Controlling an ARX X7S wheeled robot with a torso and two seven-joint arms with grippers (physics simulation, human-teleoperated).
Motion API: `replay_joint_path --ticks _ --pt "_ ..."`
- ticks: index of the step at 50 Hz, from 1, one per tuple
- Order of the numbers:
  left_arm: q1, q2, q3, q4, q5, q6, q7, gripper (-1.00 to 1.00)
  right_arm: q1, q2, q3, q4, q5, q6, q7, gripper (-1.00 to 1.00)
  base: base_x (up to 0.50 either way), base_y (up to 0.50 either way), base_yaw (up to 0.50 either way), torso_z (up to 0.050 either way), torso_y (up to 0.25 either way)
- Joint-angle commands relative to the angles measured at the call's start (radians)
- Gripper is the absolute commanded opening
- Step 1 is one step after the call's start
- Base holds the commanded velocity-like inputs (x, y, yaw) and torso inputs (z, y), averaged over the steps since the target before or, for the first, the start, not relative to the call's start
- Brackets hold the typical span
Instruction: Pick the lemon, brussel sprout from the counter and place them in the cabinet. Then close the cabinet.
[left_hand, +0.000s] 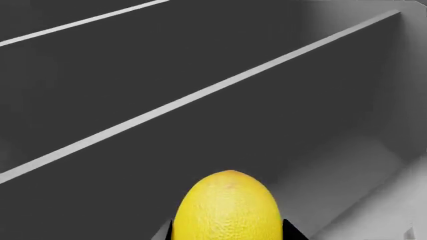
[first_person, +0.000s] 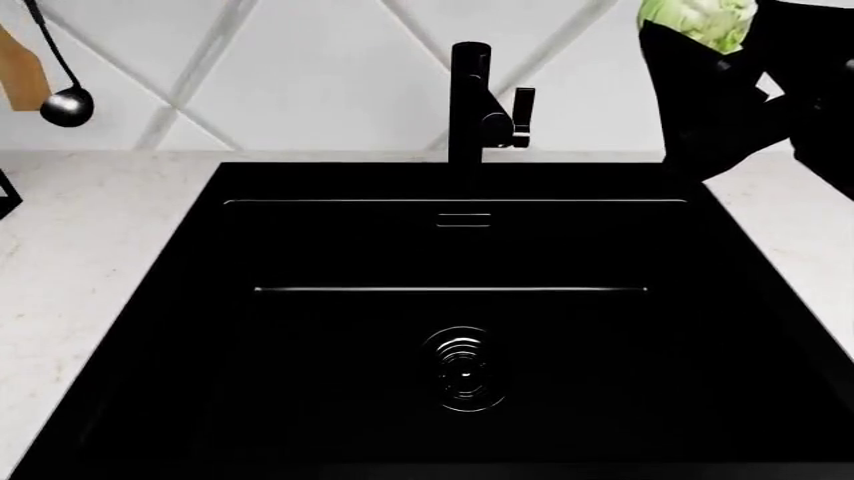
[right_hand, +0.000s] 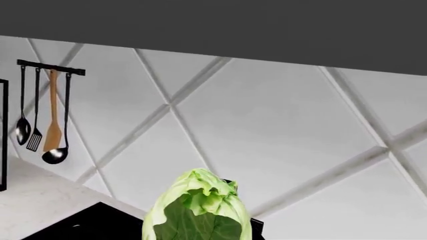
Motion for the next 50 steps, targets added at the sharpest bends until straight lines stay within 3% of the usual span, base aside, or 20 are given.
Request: replay_joint_path --ticks 1,27,50 --pt "-0.070 0.032 0.116 -0.210 0.181 0.150 0.029 -1.00 -0.006 -0.001 0.001 -0.006 -0.024 -0.006 -0.013 -1.00 0.00 0.00 0.00 0.000 0.000" --pt "-0.226 0.239 0.253 -0.907 0.347 0.394 0.147 -1.00 0.013 -0.006 -0.019 0.003 -0.034 -0.005 -0.017 -1.00 0.00 0.00 0.00 0.000 0.000" --pt "-0.291 0.305 0.367 -1.157 0.413 0.381 0.255 -1.00 -0.001 -0.003 -0.027 -0.002 -0.051 -0.015 -0.023 -1.00 0.00 0.00 0.00 0.000 0.000"
